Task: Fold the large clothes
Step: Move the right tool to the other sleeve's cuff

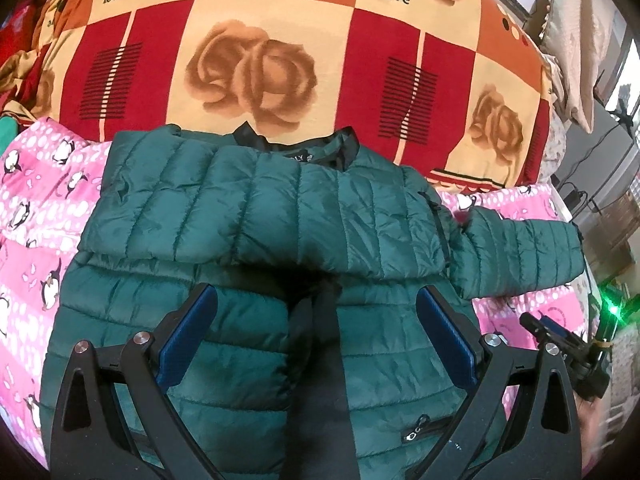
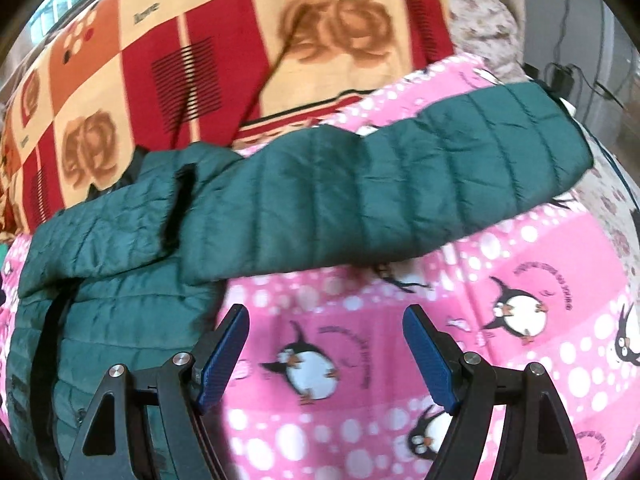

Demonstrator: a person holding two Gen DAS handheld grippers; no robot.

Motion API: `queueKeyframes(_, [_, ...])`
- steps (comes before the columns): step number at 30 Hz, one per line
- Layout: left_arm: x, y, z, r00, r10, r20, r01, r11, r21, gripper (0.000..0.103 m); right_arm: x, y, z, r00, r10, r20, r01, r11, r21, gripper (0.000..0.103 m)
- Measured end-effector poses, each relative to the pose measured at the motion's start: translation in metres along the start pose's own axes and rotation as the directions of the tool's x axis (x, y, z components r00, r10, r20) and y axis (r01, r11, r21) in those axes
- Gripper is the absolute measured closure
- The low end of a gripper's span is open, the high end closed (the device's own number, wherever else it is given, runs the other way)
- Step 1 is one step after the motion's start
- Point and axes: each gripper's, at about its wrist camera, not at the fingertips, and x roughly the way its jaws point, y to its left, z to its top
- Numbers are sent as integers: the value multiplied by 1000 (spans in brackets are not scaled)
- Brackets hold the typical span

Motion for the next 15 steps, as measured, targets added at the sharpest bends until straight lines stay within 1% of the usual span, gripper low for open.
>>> queueKeyframes(6, [5,-1,2,1000,13,-5,-13,1000,6,3,3,-23,2,999,-32,4,32,999,32,26])
queueKeyframes(15, [15,5,6,1000,5,-9,-5,1000,-25,3,12,-51,8,998,-61,-11,62,995,72,26])
